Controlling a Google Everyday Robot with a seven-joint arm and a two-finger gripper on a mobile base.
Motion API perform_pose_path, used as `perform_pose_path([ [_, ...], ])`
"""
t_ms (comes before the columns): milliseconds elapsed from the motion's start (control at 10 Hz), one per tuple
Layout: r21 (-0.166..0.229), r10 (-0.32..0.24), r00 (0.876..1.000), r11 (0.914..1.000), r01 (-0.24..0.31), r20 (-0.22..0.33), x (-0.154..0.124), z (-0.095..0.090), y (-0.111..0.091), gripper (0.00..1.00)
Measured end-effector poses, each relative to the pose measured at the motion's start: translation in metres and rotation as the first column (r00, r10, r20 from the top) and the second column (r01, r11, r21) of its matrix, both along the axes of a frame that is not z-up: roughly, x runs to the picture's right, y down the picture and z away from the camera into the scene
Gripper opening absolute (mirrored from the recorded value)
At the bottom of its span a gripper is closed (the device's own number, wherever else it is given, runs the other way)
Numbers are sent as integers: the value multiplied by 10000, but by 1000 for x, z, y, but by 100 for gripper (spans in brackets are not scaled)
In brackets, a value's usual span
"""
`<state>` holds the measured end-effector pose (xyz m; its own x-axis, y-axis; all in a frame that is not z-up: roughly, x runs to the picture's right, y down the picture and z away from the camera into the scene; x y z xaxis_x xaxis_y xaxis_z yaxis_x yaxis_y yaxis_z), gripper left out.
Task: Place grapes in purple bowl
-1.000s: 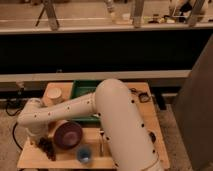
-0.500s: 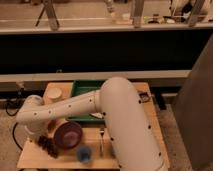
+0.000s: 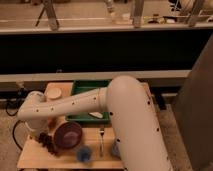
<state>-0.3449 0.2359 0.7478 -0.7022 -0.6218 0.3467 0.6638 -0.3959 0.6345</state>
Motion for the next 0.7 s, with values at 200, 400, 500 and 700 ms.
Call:
perform_pose_path([
  [200, 31, 150, 9999, 9999, -150, 44, 4, -1, -3, 4],
  [400, 90, 336, 9994, 9994, -336, 65, 10, -7, -12, 4],
  [500, 129, 489, 9988, 9987, -489, 38, 18, -10, -19, 4],
  [700, 216, 720, 9974, 9972, -720, 25, 32, -13, -30, 4],
])
